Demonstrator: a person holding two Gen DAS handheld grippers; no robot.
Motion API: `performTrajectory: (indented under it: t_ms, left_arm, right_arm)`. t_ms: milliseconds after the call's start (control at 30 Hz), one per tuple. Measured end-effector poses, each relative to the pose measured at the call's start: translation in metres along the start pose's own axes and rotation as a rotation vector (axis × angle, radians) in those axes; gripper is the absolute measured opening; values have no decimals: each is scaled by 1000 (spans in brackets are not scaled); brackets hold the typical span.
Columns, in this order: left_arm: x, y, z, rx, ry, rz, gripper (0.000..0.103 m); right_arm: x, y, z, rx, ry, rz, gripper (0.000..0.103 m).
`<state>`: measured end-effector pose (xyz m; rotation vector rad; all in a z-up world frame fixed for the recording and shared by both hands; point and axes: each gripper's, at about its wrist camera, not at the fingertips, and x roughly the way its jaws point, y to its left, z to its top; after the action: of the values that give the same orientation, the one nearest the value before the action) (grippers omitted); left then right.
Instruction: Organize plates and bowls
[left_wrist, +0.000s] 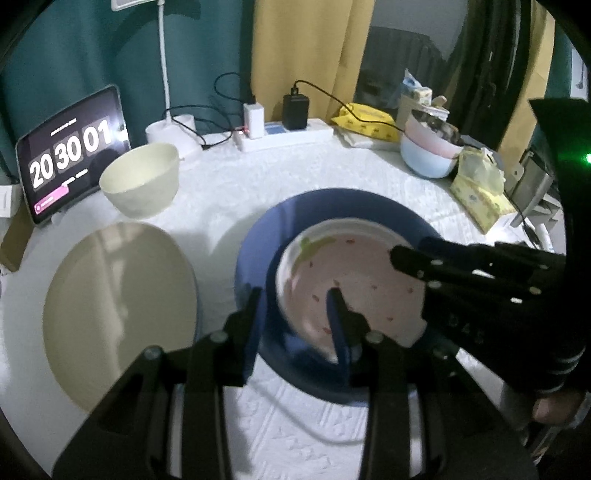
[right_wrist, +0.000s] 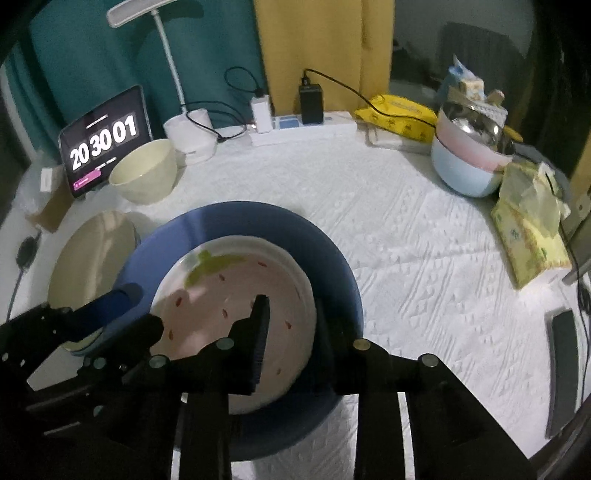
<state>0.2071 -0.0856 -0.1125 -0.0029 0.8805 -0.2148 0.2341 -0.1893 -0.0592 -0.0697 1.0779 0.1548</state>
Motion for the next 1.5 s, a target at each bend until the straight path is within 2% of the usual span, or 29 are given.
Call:
performTrajectory:
  t_ms: [400,800,1500]
  left_arm:
    - [-24,22,11,-41,-61,-1,36]
    - [-43,69,25,-105,-133,24,37]
    - [-59,147,42,-168,-197,62,41]
  right_arm:
    - [-17,7,15,-7,-53,-2,30]
    - [-31,49,44,-66,-89,47,30]
    - [-13,115,78,-133,-79,67,30]
